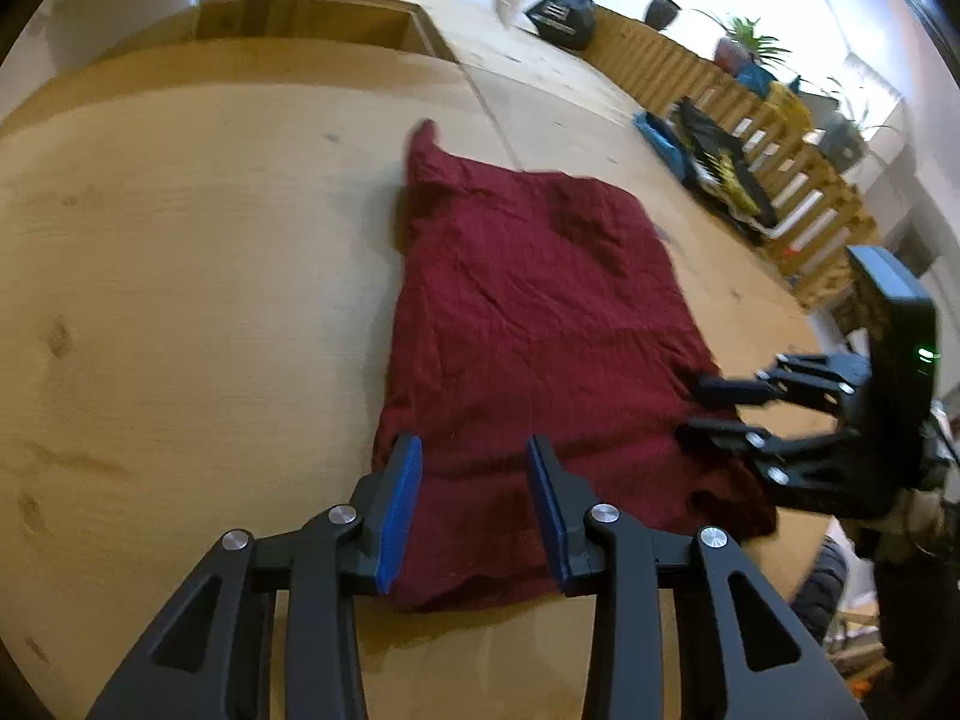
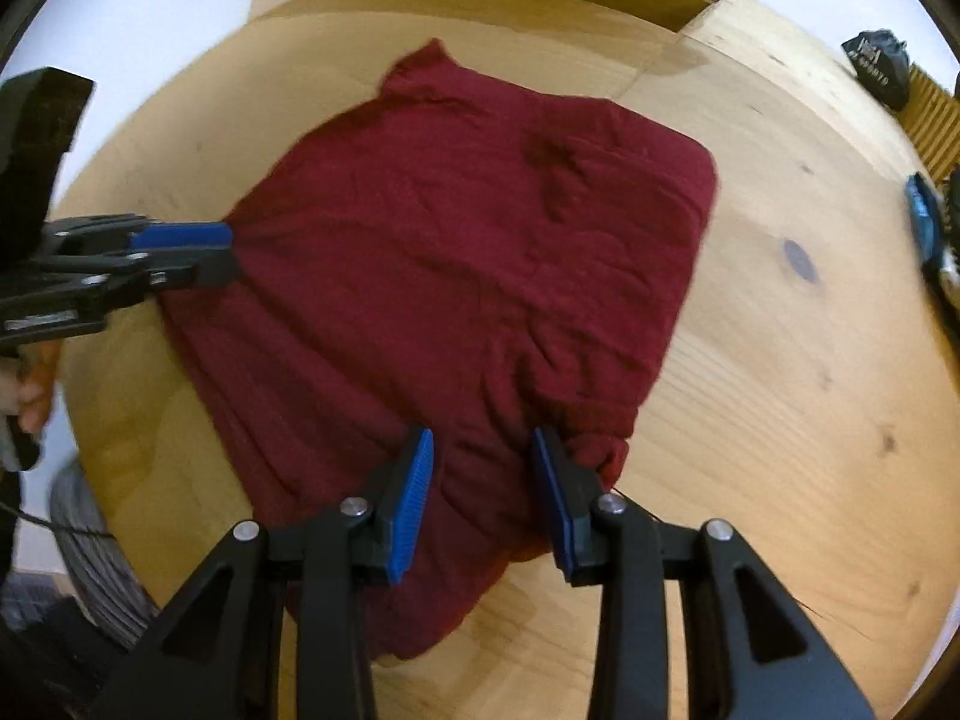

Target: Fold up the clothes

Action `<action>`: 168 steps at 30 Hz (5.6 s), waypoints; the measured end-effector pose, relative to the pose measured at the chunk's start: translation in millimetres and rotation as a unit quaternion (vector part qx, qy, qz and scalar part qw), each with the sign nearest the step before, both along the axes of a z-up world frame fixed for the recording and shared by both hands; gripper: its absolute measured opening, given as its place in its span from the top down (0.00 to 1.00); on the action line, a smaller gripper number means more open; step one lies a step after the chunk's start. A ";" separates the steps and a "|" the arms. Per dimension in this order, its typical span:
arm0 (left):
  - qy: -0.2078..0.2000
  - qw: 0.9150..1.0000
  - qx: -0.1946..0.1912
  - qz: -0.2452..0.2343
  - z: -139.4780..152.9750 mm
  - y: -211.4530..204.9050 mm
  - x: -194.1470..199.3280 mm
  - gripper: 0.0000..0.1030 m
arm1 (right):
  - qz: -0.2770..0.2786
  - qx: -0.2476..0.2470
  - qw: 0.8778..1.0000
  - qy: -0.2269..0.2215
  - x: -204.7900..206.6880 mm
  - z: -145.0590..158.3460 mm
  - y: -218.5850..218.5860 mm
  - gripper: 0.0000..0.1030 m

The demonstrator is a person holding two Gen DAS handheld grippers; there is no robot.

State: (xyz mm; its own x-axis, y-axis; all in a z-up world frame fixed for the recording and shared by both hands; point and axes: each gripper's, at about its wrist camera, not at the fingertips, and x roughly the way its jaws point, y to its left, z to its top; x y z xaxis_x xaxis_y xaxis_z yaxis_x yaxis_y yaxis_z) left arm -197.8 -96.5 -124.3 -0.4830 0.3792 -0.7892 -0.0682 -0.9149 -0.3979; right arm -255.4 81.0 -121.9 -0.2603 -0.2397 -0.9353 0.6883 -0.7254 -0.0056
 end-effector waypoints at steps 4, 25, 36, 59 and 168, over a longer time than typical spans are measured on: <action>0.008 1.000 -0.006 -0.007 16.9 6.8 9.4 0.66 | -0.020 -0.045 0.998 -0.045 1.1 12.4 30.5 0.65; -0.072 0.997 0.004 -0.018 9.2 -5.0 -74.0 0.54 | -0.097 -0.129 0.983 -0.082 -59.6 10.6 71.8 0.47; -0.071 0.996 -0.027 -0.048 4.6 2.0 -73.2 0.56 | -0.066 -0.096 0.992 -0.044 -48.2 13.3 55.8 0.48; 0.116 0.985 0.098 -0.080 102.5 -4.5 11.3 0.95 | -0.098 -0.305 0.947 -0.039 -6.8 119.3 130.2 0.93; 0.110 0.952 -0.134 -0.252 56.2 47.4 9.9 0.49 | 0.021 -0.077 0.989 0.121 5.9 84.5 145.3 0.33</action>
State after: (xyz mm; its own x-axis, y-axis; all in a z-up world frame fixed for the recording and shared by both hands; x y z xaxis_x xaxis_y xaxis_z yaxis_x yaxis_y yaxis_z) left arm -187.9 -49.1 -68.1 -0.4580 0.4045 -0.7915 -0.5792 -0.8113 -0.0795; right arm -249.5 226.3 -37.3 -0.4598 -0.3897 -0.7979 0.7095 -0.7016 -0.0661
